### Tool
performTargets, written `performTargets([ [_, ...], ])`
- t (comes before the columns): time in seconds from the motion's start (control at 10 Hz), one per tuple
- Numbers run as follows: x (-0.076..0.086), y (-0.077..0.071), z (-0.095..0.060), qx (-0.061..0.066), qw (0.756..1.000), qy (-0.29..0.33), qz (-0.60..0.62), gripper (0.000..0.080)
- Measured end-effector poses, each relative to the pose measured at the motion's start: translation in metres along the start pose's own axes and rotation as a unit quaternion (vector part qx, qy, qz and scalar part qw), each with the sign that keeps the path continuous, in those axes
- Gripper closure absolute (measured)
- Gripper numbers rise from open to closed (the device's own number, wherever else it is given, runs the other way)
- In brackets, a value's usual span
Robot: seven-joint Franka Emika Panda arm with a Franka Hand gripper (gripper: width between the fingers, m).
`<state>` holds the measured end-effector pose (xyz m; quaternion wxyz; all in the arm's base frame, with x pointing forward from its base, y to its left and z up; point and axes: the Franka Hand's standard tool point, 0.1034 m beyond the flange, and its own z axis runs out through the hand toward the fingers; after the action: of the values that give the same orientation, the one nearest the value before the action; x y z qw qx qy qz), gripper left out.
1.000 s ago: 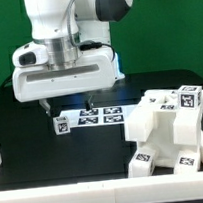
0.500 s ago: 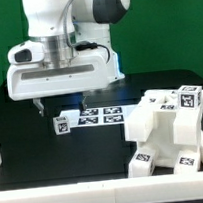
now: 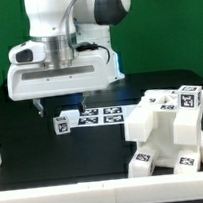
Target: Assemble chair
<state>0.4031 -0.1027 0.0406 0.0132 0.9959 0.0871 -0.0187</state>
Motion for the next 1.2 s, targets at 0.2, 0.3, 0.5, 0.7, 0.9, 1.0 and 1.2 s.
performTargets([
  [0.2,-0.011,0.007,0.013,-0.006,1.000,-0.010,-0.011,0.0151],
  [0.3,-0.014,0.005,0.018,-0.006,1.000,-0.015,-0.013,0.0151],
  [0.5,-0.019,0.002,0.027,-0.005,1.000,-0.024,-0.011,0.0151],
  [0.7,-0.020,0.002,0.029,-0.006,1.000,-0.025,-0.009,0.0174],
  [0.9,-0.020,0.002,0.029,-0.006,1.000,-0.026,-0.009,0.0302],
  [1.0,-0.020,0.002,0.029,-0.006,1.000,-0.026,-0.009,0.0487],
  [1.2,-0.012,0.006,0.016,0.008,0.998,-0.024,0.066,0.0518],
])
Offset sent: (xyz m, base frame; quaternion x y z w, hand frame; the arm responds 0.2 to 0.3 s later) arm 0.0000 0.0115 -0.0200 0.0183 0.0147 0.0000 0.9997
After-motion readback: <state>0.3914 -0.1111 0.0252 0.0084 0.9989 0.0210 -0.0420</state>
